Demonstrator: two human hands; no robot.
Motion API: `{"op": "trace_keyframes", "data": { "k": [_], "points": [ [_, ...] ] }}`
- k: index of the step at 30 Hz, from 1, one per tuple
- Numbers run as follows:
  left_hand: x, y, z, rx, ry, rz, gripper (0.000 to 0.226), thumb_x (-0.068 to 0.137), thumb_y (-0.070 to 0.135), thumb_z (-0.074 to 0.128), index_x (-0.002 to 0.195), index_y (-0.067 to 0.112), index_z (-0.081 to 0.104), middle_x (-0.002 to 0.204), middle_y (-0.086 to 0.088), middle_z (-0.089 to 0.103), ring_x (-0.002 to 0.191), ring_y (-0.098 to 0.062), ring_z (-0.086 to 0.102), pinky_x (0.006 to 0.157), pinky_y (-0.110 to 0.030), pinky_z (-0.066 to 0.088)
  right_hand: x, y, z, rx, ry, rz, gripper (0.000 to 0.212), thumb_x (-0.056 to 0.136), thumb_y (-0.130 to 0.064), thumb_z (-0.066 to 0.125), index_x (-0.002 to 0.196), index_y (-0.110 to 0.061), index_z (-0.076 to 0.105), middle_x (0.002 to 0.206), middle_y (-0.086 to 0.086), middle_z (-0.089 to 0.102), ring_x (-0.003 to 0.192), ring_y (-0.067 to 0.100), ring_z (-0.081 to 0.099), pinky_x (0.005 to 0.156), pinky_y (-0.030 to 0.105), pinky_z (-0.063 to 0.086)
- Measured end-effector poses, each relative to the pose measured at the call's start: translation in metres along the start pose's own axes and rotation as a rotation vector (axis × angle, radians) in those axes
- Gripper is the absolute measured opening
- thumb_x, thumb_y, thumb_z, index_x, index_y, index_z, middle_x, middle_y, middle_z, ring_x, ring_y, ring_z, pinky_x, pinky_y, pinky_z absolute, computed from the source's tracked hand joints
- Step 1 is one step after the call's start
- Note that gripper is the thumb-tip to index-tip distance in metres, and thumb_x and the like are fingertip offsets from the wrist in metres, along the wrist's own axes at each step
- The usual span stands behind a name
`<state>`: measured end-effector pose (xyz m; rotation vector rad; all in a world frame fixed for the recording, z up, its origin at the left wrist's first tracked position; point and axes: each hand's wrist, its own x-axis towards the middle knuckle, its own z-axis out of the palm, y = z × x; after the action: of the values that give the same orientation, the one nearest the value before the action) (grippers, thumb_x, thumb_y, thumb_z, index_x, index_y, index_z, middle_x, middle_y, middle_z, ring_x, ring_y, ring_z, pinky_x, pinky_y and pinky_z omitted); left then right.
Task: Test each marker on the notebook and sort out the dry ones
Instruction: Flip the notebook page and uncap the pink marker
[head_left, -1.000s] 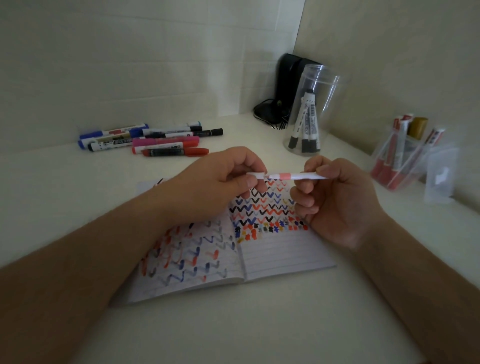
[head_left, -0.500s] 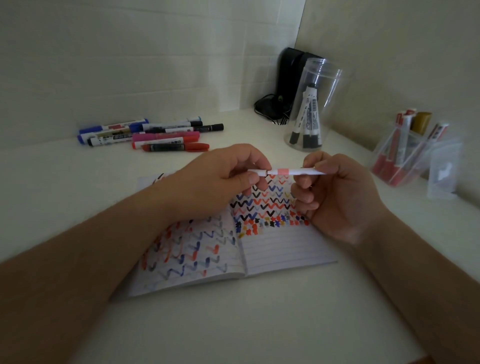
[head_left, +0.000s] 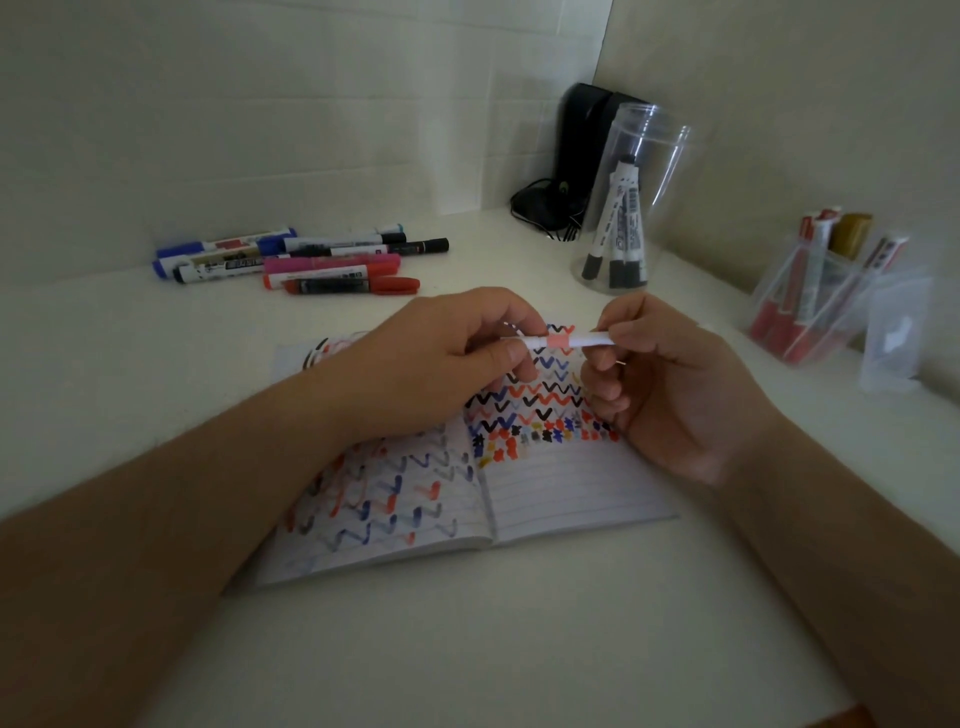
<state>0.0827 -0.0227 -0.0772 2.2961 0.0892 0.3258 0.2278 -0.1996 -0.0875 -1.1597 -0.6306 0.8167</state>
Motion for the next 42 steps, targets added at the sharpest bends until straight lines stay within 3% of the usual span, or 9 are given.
{"op": "trace_keyframes", "data": {
  "k": [9,20,27,30,34,37,39,42],
  "points": [
    [0.000,-0.002,-0.001,0.134,0.082,0.130,0.021,0.104,0.020,0.057,0.121,0.032,0.062,0.096,0.024,0.071,0.091,0.004,0.067,0.075,-0.006,0.046,-0.001,-0.001,0.002,-0.061,-0.008,-0.052,0.017,0.091,-0.009,0.063,0.075,-0.015,0.062,0.068,0.006,0.063,0.054,0.019,0.045,0.050,0.026,0.035],
    [0.000,-0.002,-0.001,0.040,0.148,0.152,0.017,0.105,0.018,0.052,0.112,0.026,0.064,0.088,0.017,0.073,0.071,-0.012,0.067,0.066,-0.020,0.053,-0.004,-0.001,0.005,-0.034,0.015,-0.030,0.019,0.092,-0.025,0.068,0.080,-0.013,0.058,0.078,0.005,0.070,0.057,0.016,0.052,0.050,0.024,0.039],
    [0.005,-0.001,0.000,0.184,0.224,0.184,0.016,0.104,0.016,0.056,0.112,0.025,0.067,0.076,0.023,0.067,0.068,-0.002,0.064,0.061,-0.009,0.043,-0.003,0.000,0.013,0.036,0.052,0.010,0.015,0.087,-0.023,0.071,0.080,-0.016,0.060,0.078,0.007,0.071,0.060,0.015,0.056,0.051,0.023,0.042],
    [0.008,0.005,0.003,0.190,0.171,0.129,0.015,0.105,0.019,0.055,0.111,0.029,0.064,0.079,0.023,0.070,0.074,0.002,0.067,0.066,-0.011,0.048,-0.004,-0.006,0.011,0.039,0.088,0.033,0.013,0.088,-0.025,0.070,0.079,-0.017,0.065,0.074,0.004,0.066,0.058,0.012,0.051,0.047,0.018,0.036],
    [0.004,0.019,0.003,0.102,0.085,-0.025,0.008,0.102,0.026,0.061,0.107,0.031,0.063,0.092,0.022,0.076,0.085,0.005,0.071,0.084,-0.030,0.060,-0.016,-0.023,0.006,-0.027,0.206,0.053,0.016,0.085,-0.029,0.073,0.087,-0.016,0.064,0.073,0.001,0.060,0.058,0.009,0.049,0.045,0.015,0.037],
    [0.002,0.044,-0.004,0.027,0.056,-0.089,0.010,0.096,0.027,0.070,0.106,0.030,0.069,0.092,0.020,0.078,0.088,0.003,0.072,0.092,-0.034,0.058,-0.050,-0.042,-0.013,-0.026,0.284,0.002,0.007,0.095,-0.017,0.068,0.090,-0.015,0.064,0.077,0.006,0.066,0.059,0.014,0.055,0.046,0.019,0.042],
    [-0.001,0.073,0.002,-0.141,0.079,-0.105,0.011,0.093,0.023,0.074,0.104,0.025,0.073,0.090,0.010,0.079,0.086,-0.005,0.074,0.088,-0.031,0.057,-0.087,-0.051,-0.027,-0.070,0.301,-0.047,0.010,0.095,-0.014,0.065,0.086,-0.016,0.068,0.077,0.008,0.068,0.059,0.016,0.057,0.047,0.021,0.044],
    [-0.007,0.121,0.043,-0.656,0.114,-0.152,0.005,0.094,0.016,0.071,0.095,0.012,0.074,0.080,-0.001,0.075,0.070,-0.012,0.064,0.068,-0.027,0.050,-0.146,-0.054,-0.043,-0.038,0.359,-0.109,0.015,0.085,-0.018,0.067,0.072,-0.021,0.073,0.074,0.007,0.066,0.058,0.016,0.057,0.047,0.021,0.044]
  ]
}}
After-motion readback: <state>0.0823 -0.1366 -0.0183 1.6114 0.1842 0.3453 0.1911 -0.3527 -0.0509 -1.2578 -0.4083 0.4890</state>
